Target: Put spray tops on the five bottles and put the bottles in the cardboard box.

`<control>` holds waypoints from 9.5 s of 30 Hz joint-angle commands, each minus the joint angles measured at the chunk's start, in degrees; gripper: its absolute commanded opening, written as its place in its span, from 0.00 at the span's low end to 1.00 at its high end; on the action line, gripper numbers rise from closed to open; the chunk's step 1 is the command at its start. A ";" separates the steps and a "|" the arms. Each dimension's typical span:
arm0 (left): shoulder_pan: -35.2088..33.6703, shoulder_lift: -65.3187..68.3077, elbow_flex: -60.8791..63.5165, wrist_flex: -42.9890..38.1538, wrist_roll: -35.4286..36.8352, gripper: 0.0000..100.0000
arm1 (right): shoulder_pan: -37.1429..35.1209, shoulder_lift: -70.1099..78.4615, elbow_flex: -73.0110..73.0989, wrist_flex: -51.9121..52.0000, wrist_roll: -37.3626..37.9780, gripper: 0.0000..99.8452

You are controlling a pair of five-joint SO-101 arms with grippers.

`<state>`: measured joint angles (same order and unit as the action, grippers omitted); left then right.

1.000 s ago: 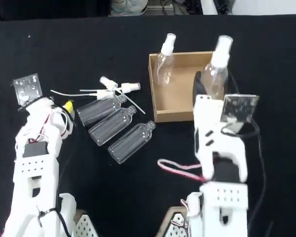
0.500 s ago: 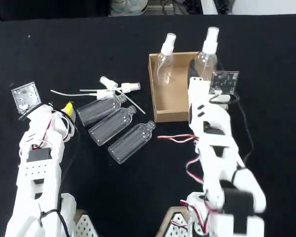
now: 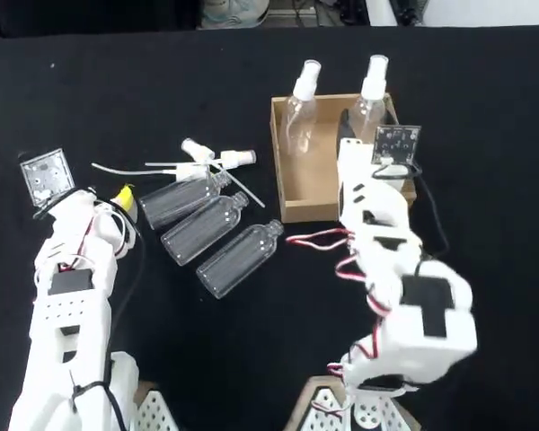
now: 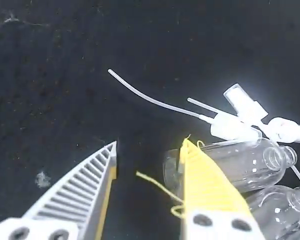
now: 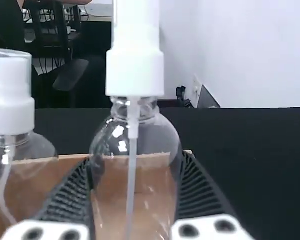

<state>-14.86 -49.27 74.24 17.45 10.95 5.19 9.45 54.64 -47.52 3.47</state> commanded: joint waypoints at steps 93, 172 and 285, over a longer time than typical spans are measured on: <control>-0.75 0.09 -0.66 -1.32 0.44 0.20 | -4.75 21.23 -10.33 -20.66 0.00 0.25; -0.75 -0.09 -0.66 -1.05 0.62 0.20 | -0.18 -30.99 -18.42 87.03 -9.23 0.07; -0.40 -0.18 0.04 -1.32 0.79 0.20 | -1.67 1.10 -29.49 63.47 -3.52 0.08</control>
<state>-15.03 -49.01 75.38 17.10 11.30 5.10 11.12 28.70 16.13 -0.22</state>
